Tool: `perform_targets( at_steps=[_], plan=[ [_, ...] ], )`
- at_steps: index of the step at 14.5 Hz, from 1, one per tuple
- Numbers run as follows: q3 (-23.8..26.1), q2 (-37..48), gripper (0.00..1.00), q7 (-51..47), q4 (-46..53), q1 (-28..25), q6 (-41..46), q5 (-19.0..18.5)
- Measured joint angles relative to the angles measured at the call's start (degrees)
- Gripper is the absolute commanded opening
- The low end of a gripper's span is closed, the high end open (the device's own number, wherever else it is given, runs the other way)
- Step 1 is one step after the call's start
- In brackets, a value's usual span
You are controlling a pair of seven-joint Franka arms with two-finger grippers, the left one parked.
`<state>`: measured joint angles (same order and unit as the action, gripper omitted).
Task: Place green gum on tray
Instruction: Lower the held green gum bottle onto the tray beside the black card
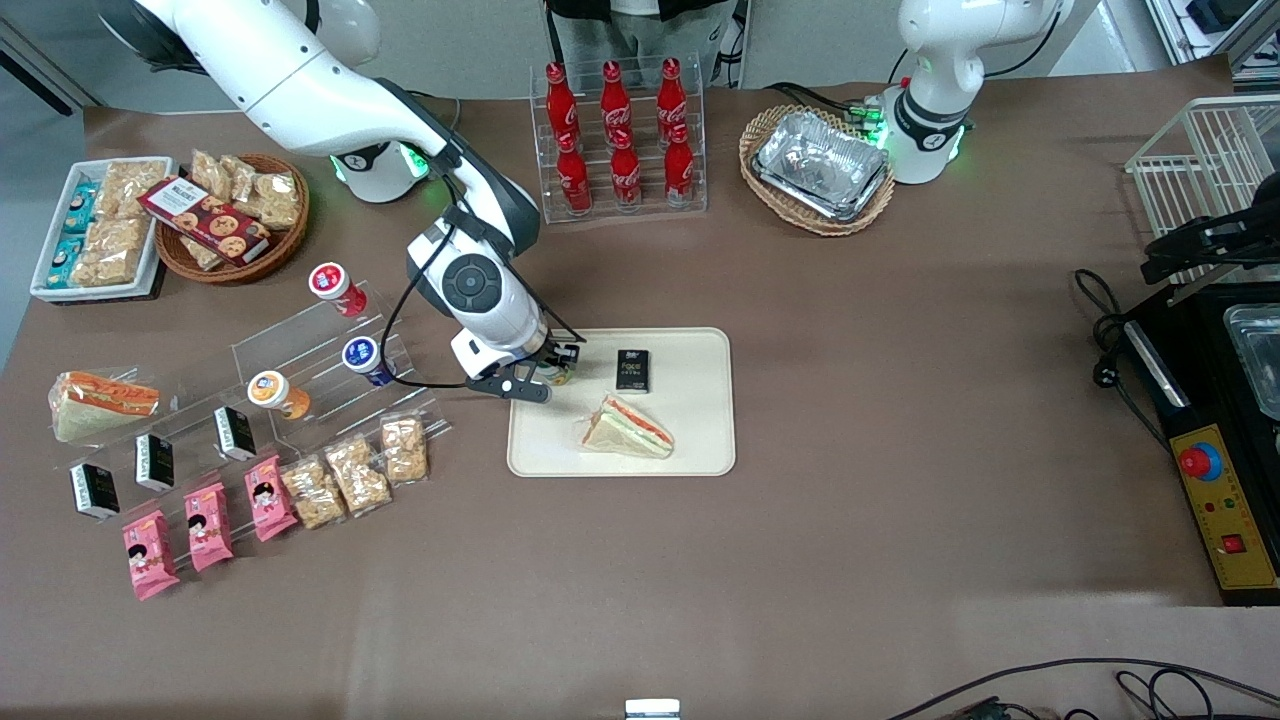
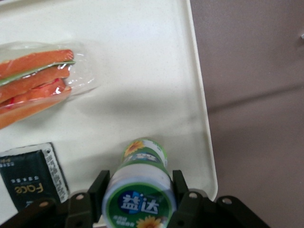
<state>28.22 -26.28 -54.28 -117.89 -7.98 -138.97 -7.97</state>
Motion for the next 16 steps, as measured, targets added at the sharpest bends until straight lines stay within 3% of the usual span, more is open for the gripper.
perform_targets(
  at_steps=[1, 2, 3, 4, 5, 13, 16],
  plan=[
    [0.0, -0.22, 0.63, -0.47, 0.0, -0.01, -0.1, -0.03],
    [0.01, -0.42, 0.65, -0.67, 0.0, -0.06, -0.16, -0.05],
    [0.01, -0.64, 0.86, -0.79, 0.0, -0.12, -0.4, -0.06],
    [0.01, -0.87, 0.88, -0.84, 0.0, -0.18, -0.77, -0.07],
    [0.01, -1.01, 0.99, -0.99, 0.0, -0.22, -0.96, -0.07],
    [0.0, -0.46, 0.99, -1.62, 0.65, -0.17, -0.84, -0.25],
    [0.07, 3.51, 0.99, -1.61, 2.09, -0.04, 4.89, -0.39]
  ],
)
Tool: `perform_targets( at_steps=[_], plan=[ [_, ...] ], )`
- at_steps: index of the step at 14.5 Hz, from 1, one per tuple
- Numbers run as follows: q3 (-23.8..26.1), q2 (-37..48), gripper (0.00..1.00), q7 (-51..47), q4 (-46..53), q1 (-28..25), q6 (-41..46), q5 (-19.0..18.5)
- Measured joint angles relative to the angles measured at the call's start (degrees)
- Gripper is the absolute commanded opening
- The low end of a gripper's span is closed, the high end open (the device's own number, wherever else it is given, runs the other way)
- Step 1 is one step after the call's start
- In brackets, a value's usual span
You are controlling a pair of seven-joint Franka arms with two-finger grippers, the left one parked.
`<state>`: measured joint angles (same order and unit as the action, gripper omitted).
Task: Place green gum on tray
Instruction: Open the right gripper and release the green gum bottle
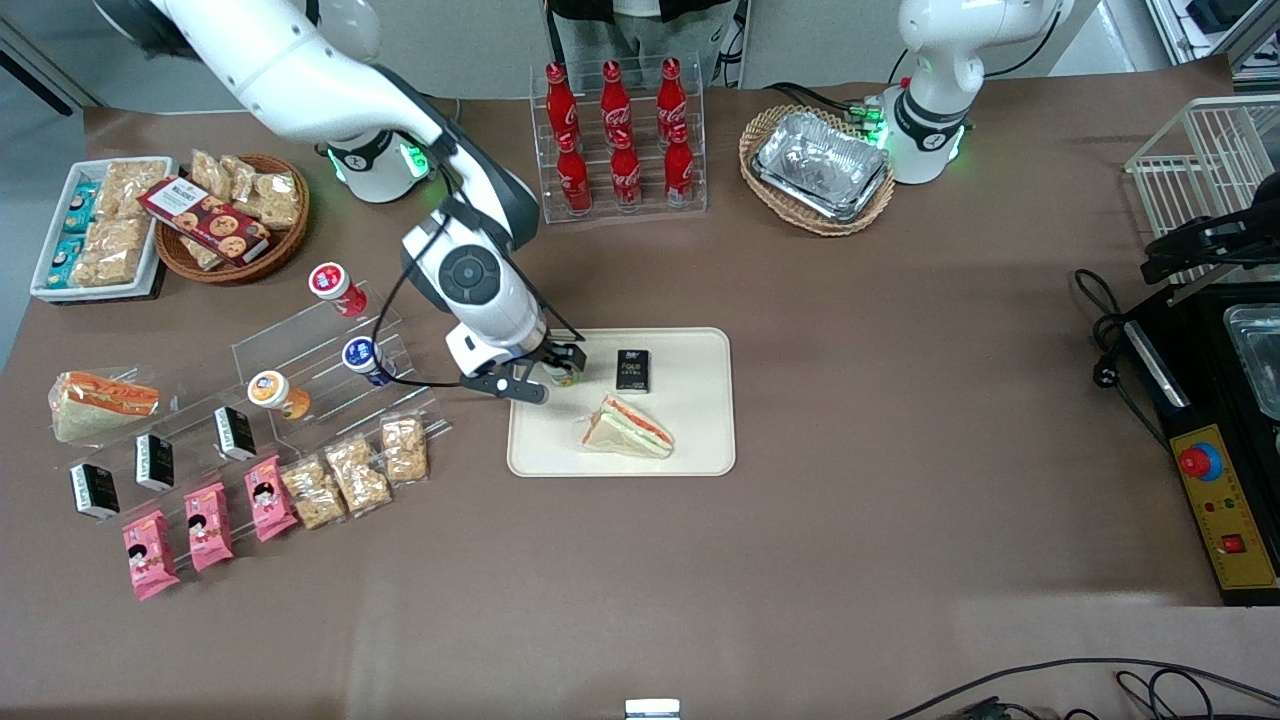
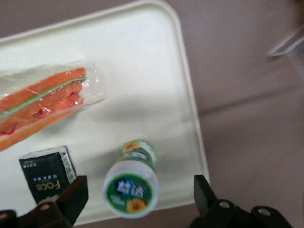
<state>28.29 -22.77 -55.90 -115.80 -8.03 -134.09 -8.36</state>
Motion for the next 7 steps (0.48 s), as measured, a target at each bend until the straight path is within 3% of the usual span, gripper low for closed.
perform_targets(
  at_steps=[4, 7],
  plan=[
    [0.08, 9.95, 0.99, 1.99, 1.61, 0.39, 11.41, 0.22],
    [-0.28, 16.31, 0.99, 7.23, 1.84, 1.96, 16.43, 2.85]
  ],
)
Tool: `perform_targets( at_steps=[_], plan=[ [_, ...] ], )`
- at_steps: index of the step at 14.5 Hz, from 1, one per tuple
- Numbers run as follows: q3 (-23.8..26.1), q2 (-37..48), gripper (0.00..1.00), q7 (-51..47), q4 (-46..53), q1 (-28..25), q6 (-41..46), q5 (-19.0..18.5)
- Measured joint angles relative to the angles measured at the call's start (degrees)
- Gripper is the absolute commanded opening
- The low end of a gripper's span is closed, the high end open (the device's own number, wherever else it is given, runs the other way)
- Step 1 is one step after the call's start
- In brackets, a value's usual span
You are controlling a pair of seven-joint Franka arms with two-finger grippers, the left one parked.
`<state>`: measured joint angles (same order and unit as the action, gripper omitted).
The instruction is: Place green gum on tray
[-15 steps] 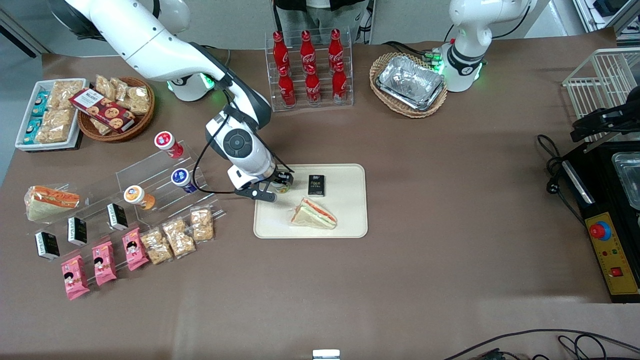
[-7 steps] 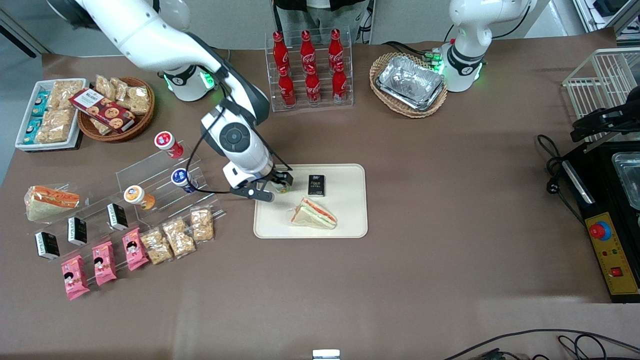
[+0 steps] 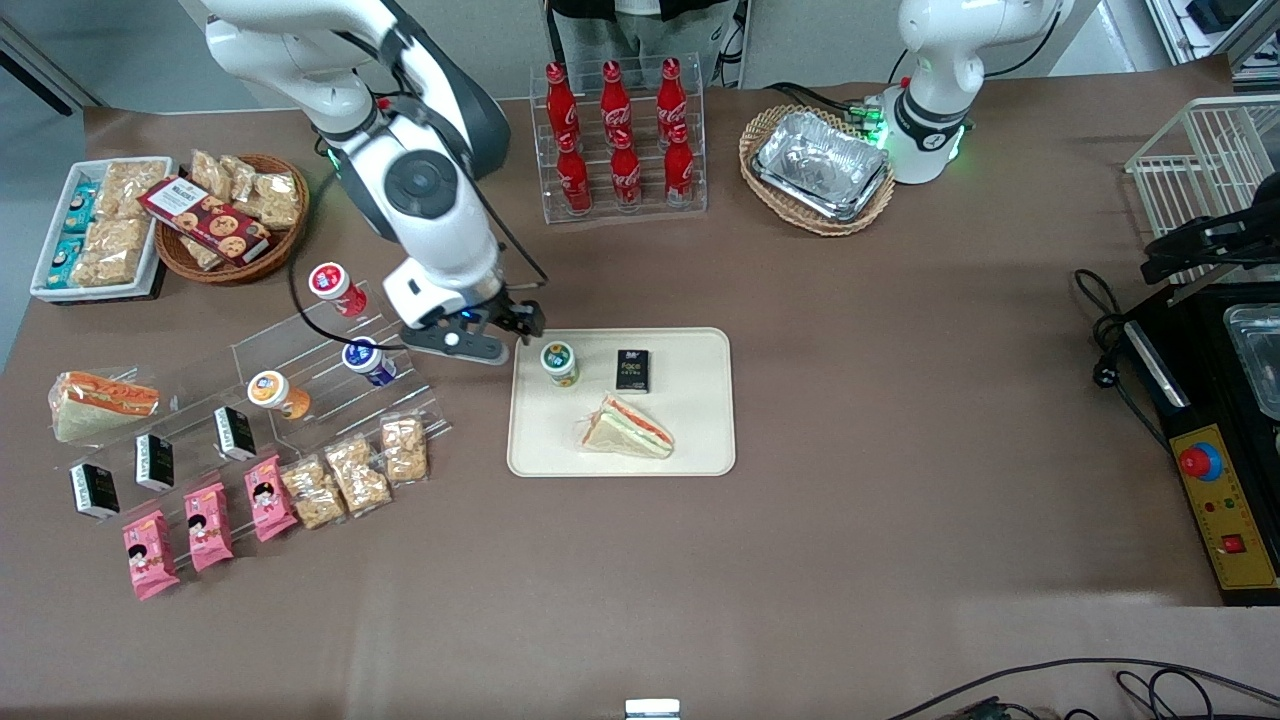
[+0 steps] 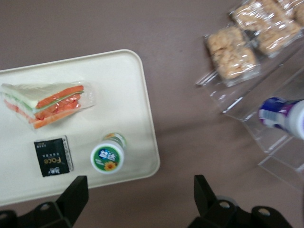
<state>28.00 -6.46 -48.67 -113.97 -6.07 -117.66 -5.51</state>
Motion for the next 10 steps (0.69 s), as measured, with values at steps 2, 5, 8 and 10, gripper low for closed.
perform_targets(
  at_steps=[2, 5, 8, 10],
  plan=[
    [-2.78, 3.48, 0.99, 7.21, 0.26, 0.75, 3.47, 1.21],
    [-9.86, 8.11, 0.99, 19.13, 1.49, 1.2, 9.3, 3.39],
    [-17.86, 12.31, 0.99, 30.29, 3.01, 1.4, 14.48, 5.14],
    [-23.49, 14.59, 0.99, 38.72, 3.65, 1.48, 16.73, 5.32]
  ],
)
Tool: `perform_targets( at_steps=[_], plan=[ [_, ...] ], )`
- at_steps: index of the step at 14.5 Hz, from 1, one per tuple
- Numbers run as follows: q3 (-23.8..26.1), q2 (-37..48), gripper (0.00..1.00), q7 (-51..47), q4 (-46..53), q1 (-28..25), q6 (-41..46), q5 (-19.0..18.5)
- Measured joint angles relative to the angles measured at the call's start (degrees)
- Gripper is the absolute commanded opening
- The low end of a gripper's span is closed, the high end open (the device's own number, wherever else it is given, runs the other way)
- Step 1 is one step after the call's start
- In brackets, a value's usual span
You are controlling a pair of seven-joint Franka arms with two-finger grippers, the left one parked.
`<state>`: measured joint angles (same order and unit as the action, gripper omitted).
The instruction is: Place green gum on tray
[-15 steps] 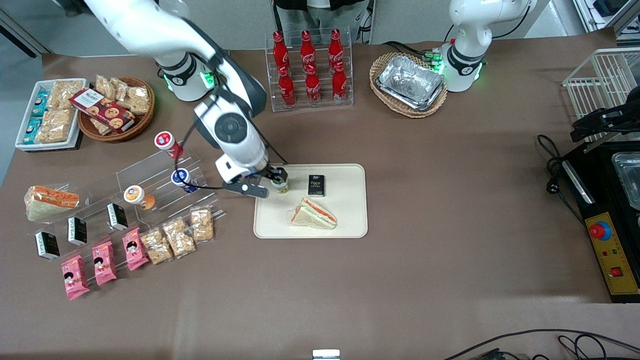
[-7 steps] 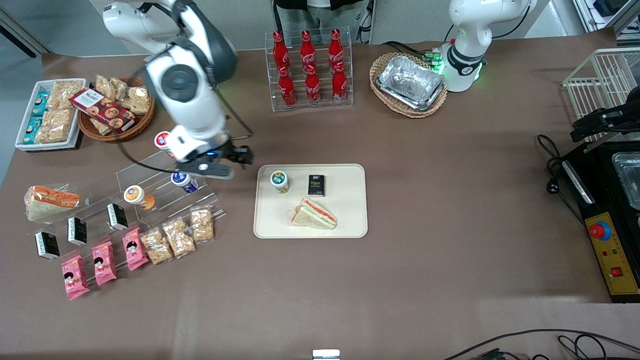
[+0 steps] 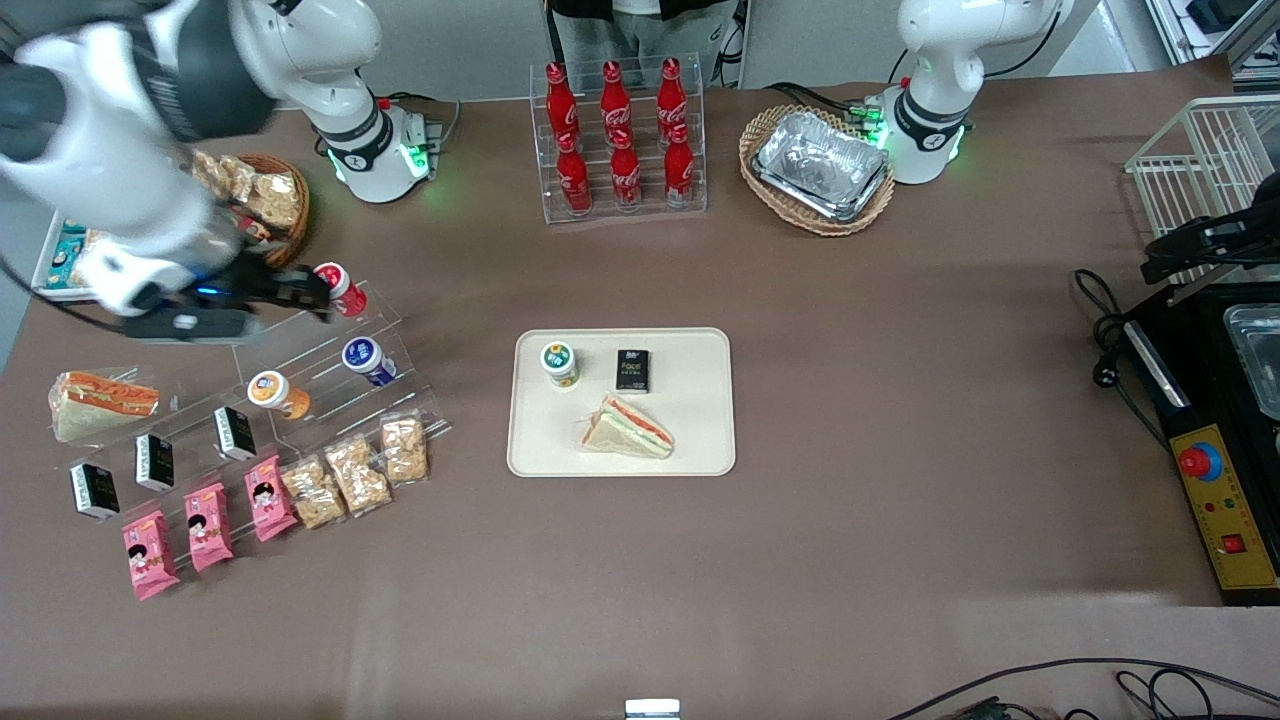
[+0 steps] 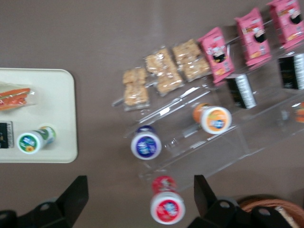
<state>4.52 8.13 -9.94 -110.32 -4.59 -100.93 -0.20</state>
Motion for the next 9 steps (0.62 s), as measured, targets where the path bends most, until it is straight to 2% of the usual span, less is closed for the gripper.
perform_targets(
  at_steps=[2, 5, 9],
  plan=[
    [-4.97, 2.01, 0.99, 5.68, 0.15, 0.09, 1.83, 0.06],
    [-9.81, 3.07, 0.99, 10.89, 2.07, 0.18, 2.63, 0.07],
    [-11.11, 1.79, 1.0, 12.11, 6.55, 0.36, 4.39, 0.07]
  ],
)
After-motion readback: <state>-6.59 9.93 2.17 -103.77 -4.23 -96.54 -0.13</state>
